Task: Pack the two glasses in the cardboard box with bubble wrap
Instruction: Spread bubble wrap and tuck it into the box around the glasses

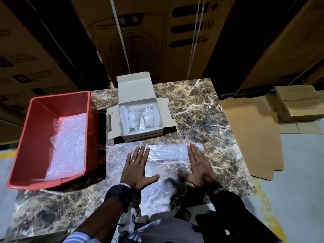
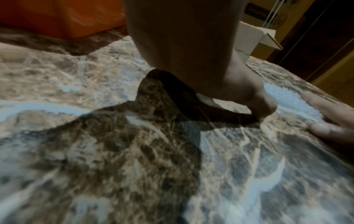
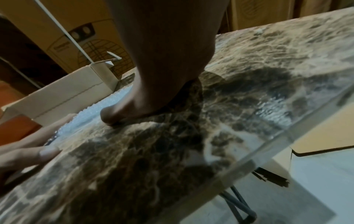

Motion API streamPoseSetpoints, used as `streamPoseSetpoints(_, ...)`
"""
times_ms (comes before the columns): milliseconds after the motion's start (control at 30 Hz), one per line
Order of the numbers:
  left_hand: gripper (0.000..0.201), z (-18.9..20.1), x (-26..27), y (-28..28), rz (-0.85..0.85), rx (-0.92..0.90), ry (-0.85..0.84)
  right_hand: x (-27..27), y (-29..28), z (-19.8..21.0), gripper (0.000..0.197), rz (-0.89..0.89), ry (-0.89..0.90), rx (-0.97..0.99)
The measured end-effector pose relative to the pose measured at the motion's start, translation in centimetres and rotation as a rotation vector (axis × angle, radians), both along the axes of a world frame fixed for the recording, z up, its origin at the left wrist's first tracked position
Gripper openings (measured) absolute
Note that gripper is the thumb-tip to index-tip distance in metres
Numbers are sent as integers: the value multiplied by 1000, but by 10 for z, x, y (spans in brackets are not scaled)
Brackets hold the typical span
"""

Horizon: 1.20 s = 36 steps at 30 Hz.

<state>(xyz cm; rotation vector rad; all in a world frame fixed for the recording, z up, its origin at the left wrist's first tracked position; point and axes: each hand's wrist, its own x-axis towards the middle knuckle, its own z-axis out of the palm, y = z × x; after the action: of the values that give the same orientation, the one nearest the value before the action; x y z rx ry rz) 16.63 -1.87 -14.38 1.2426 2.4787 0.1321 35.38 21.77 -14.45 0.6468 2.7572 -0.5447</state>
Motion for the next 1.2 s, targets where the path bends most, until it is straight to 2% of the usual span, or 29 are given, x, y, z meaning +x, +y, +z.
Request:
streamPoseSetpoints(200, 122, 2, -1, 2, 14, -13, -34, -2, 1, 2, 129, -51, 56, -60)
streamPoseSetpoints(267, 123, 3, -1, 3, 17, -17, -41, 2, 8, 4, 113, -34, 118, -103)
streamPoseSetpoints(400, 126, 6, -3, 6, 28, -2, -45, 8, 31, 22, 59, -43, 267, -269)
streamPoseSetpoints(533, 118, 16, -4, 14, 52, 18, -30, -12, 46, 34, 34, -27, 291, -50)
streamPoseSetpoints(633, 107, 21, -4, 18, 80, 27, -20, -26, 50, 33, 41, -20, 151, 4)
streamPoseSetpoints(733, 105, 23, 0, 21, 108, 41, -41, -31, 50, 32, 50, -56, 52, -8)
streamPoseSetpoints(800, 105, 22, 5, 23, 119, 66, -32, -31, 50, 30, 44, -70, 57, -24)
streamPoseSetpoints(867, 103, 23, 13, 25, 117, 93, -21, -31, 50, 30, 26, -101, 64, -77)
streamPoseSetpoints(900, 102, 24, 17, 26, 113, 104, -20, -30, 52, 30, 14, -135, 60, -128)
streamPoseSetpoints(933, 101, 25, 22, 27, 109, 119, -20, -29, 52, 32, 11, -169, 48, -190)
streamPoseSetpoints(1200, 92, 19, 69, 38, 32, 214, 12, 1, 42, 40, 31, -376, 78, -698)
